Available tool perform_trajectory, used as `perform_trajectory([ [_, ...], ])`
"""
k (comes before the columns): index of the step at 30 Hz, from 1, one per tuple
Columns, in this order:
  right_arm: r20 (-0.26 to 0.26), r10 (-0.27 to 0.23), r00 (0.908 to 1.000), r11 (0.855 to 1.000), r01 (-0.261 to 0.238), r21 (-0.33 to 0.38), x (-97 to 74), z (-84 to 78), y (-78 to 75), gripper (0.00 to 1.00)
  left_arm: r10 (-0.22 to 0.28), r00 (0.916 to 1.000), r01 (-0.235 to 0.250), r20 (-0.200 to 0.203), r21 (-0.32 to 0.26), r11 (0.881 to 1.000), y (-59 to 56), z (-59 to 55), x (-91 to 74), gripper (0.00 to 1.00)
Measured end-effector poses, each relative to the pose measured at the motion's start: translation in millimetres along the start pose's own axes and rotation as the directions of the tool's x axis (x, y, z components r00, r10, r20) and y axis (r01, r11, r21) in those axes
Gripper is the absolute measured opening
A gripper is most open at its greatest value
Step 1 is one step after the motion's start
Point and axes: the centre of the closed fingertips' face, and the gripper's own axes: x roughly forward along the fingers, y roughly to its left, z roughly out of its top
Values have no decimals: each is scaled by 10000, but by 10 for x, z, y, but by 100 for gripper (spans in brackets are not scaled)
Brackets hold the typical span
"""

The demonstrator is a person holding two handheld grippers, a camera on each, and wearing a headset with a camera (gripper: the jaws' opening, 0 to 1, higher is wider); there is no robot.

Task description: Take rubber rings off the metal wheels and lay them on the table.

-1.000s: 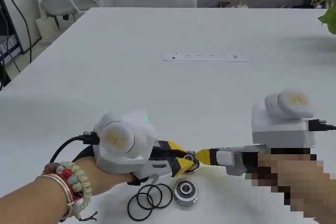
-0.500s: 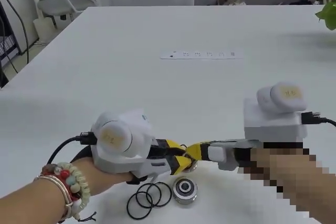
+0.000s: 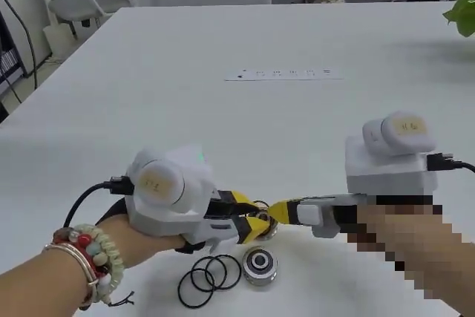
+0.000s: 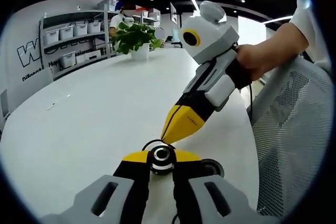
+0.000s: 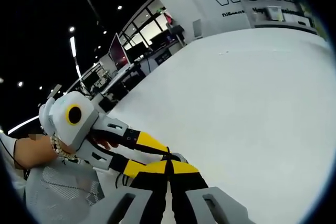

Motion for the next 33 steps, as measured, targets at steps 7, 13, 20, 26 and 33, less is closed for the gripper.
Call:
perform_trajectory([
  [7, 227, -40, 9997, 10000, 38, 91, -37, 81, -26, 0, -124, 9997, 125, 204, -40, 9999, 37, 128, -117, 19],
  [13, 632, -104, 9979, 9998, 92, 197, -120, 189, -46, 0, -393, 9988, 387, 294, 205, 9990, -9, 252, -249, 25],
  [20, 889, -307, 9956, 9990, 335, -306, -227, 315, -59, 0, -586, 9981, 596, -169, 643, 9961, -27, 238, -366, 44],
  [26, 1004, -303, 9945, 9978, 361, -561, -298, 371, -39, 0, -926, 9942, 971, -544, 867, 9915, -88, 272, -540, 67],
  [33, 1056, -111, 9943, 9975, 184, -681, -338, 413, 14, 0, -919, 9917, 1034, -904, 1328, 9857, -155, 256, -801, 75],
])
